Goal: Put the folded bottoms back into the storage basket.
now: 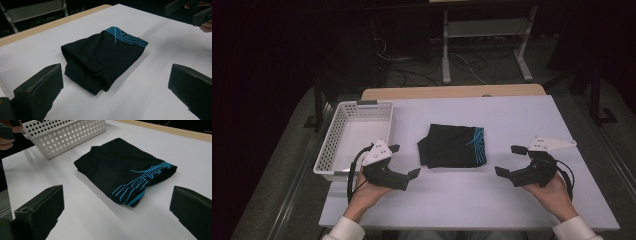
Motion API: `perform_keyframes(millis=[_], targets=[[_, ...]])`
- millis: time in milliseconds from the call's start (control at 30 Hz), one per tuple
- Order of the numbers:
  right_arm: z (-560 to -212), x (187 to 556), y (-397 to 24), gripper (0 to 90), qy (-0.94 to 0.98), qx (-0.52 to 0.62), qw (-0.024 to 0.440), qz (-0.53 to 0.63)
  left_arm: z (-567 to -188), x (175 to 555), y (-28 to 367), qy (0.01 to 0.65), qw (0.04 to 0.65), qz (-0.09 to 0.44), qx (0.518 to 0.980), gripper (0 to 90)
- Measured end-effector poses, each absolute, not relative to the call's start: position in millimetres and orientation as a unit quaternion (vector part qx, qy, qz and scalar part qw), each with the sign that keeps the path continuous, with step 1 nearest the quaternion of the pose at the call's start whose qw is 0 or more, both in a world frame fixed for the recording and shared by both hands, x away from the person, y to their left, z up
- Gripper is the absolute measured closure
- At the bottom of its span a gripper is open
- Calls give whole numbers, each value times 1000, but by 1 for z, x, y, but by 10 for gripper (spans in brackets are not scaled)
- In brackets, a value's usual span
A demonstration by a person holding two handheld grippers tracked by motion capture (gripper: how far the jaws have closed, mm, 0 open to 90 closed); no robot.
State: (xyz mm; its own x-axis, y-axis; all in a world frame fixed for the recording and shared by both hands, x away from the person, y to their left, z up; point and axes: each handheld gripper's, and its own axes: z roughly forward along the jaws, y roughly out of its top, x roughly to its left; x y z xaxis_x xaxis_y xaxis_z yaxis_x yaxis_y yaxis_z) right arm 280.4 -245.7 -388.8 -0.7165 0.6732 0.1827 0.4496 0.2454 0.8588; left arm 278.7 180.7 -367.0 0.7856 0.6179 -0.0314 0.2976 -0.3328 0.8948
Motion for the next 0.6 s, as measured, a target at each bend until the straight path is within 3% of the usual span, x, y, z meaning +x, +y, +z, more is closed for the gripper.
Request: perform_keyframes(millis=[600], targets=[[-374, 296, -242, 0, 782, 359, 106, 498, -357, 298, 180, 289, 502, 156, 800, 0]])
